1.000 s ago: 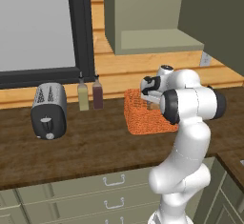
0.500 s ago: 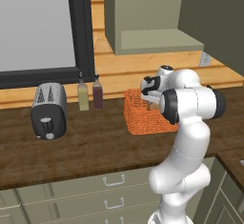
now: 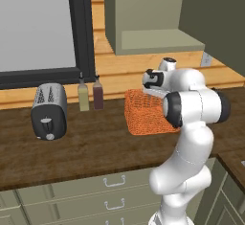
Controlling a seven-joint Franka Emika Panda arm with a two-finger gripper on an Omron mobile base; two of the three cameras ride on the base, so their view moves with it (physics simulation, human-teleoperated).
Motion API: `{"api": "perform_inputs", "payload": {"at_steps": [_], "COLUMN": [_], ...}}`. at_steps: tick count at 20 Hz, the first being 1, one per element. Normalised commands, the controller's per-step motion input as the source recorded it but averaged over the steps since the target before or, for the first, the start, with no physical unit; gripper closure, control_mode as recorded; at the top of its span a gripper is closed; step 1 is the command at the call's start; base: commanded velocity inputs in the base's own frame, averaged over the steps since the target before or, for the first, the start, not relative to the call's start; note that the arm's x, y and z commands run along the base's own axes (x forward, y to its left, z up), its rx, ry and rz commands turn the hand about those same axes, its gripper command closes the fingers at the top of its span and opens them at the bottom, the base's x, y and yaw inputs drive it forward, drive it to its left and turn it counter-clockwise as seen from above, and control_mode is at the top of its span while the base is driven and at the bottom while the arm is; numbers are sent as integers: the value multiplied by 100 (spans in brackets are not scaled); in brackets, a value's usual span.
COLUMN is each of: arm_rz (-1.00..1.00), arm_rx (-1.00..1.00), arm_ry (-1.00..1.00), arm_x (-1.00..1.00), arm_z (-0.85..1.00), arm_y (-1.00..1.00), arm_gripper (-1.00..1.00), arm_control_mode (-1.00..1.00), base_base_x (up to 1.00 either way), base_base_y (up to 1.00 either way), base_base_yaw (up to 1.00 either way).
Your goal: Open the cabinet, pick up the bread from the cabinet and place it in the basket. Then move the basket to the dining counter.
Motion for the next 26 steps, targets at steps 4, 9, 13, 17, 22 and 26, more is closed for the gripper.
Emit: {"api": "perform_inputs", "payload": {"at_steps": [4, 9, 13, 17, 22, 26], "arm_rz": [5, 19, 13, 7, 2, 0], "arm_rx": [0, 0, -1, -1, 0, 0], "arm_ry": [-4, -3, -5, -25, -27, -3], "arm_x": [-52, -47, -18, -15, -27, -37], "arm_z": [67, 54, 29, 2, -5, 57], "arm_y": [-35, -45, -23, -19, -16, -31], "arm_gripper": [-100, -100, -100, -100, -100, -100], "arm_control_mode": [-100, -100, -100, -100, -100, -100], "base_base_x": [0, 0, 0, 0, 0, 0], "base_base_y": [0, 0, 0, 0, 0, 0], "base_base_yaw": [0, 0, 0, 0, 0, 0]}}
